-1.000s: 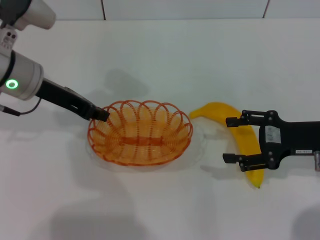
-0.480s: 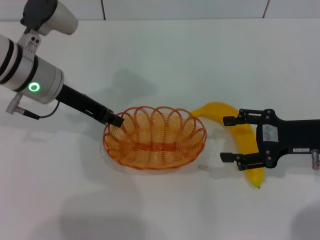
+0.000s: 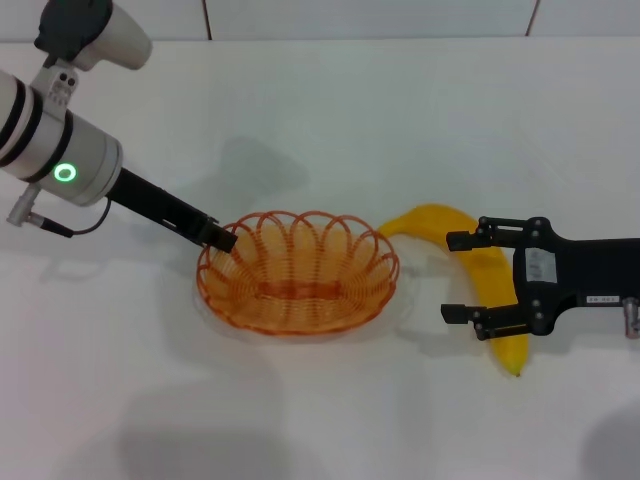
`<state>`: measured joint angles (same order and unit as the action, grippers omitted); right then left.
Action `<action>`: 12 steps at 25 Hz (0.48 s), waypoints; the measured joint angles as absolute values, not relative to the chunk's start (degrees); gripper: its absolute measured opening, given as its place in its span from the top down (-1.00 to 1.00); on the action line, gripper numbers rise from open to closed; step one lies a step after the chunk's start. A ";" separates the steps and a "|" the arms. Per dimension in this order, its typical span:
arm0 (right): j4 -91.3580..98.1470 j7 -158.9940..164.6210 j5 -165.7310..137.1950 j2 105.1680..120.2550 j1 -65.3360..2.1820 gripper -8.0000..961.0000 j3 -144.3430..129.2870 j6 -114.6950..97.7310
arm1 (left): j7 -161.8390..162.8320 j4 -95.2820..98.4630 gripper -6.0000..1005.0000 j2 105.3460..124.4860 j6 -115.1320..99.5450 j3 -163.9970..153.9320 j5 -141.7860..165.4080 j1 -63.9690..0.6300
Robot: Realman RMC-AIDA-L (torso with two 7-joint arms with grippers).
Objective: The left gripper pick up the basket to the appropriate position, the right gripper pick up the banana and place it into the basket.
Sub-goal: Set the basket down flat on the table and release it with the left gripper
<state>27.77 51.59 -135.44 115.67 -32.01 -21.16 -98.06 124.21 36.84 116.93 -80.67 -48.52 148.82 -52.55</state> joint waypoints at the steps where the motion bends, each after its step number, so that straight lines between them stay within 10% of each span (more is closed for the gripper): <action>1: 27.77 51.59 -135.43 115.67 -32.03 -0.78 -21.17 -98.04 | 124.14 36.83 0.90 116.93 -80.67 -48.54 148.94 -52.63; 12: 27.58 51.59 -135.43 115.65 -32.35 -0.79 -21.14 -97.88 | 124.25 36.26 0.90 117.12 -80.59 -52.34 148.40 -54.00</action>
